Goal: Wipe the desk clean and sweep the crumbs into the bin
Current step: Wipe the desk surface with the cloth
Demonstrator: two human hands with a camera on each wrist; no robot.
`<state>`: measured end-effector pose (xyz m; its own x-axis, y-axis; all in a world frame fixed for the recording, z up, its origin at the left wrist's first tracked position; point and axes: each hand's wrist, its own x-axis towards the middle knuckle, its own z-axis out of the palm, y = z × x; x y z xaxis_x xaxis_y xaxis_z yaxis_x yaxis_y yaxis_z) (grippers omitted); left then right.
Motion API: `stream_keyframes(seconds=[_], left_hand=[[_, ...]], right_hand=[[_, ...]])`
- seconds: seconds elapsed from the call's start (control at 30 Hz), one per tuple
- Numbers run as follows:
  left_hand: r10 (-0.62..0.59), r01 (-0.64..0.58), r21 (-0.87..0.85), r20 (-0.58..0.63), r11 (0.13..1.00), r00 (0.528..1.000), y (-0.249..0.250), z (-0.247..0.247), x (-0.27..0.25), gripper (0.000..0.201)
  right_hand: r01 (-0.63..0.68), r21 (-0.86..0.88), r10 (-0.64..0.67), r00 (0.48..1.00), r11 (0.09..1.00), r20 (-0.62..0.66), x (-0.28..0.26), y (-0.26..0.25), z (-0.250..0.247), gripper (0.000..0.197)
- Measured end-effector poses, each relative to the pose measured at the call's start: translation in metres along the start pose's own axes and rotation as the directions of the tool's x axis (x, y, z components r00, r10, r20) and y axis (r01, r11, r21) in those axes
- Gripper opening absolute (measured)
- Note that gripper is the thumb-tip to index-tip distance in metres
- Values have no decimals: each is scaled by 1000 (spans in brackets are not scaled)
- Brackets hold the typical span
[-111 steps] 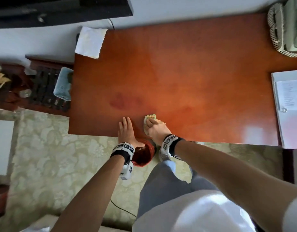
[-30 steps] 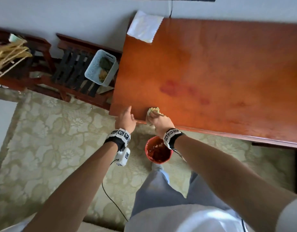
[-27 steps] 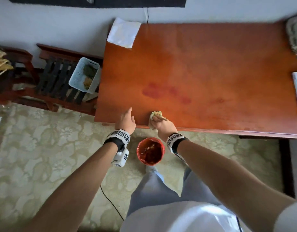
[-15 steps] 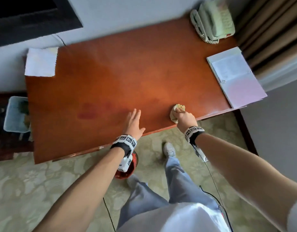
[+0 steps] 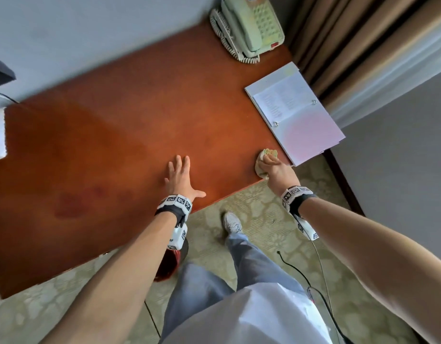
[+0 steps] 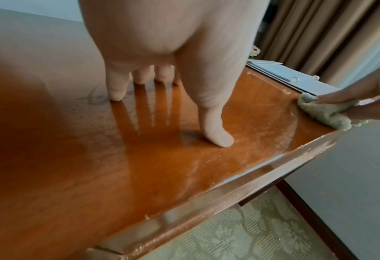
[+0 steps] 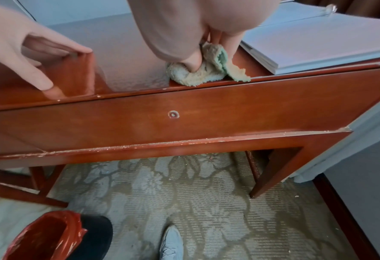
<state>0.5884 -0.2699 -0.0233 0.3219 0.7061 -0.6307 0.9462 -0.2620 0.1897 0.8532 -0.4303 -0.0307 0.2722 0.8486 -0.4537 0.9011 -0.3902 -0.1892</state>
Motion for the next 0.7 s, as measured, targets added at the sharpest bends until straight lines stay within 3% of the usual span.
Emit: stream_keyframes(seconds=[0.23,0.43,0.53,0.6,0.7], left_hand=[[1,0,37,-25,999,1000,2,0,-2,136],[19,-19,0,-29,1000,999,-2,5,0,135],[27,-27,-7,-44,1000,999,-6,7,2,135],[30,-31,-4,-31,1000,999,-7,7,2,135],[23,-23,20,4,1000,1000,-6,4,2,135]], right_hand=[[83,-39,-82,996,996,17,40,-30,-38,61],[144,-52,-147,987,988,-66,139,-79,-71,50],[85,-35,-89,988,996,-124,190,-98,-84,41],[38,7,-37,992,999,-124,200,-104,-82,42],[69,3,-68,991,998,-116,171,-98,-67,45]])
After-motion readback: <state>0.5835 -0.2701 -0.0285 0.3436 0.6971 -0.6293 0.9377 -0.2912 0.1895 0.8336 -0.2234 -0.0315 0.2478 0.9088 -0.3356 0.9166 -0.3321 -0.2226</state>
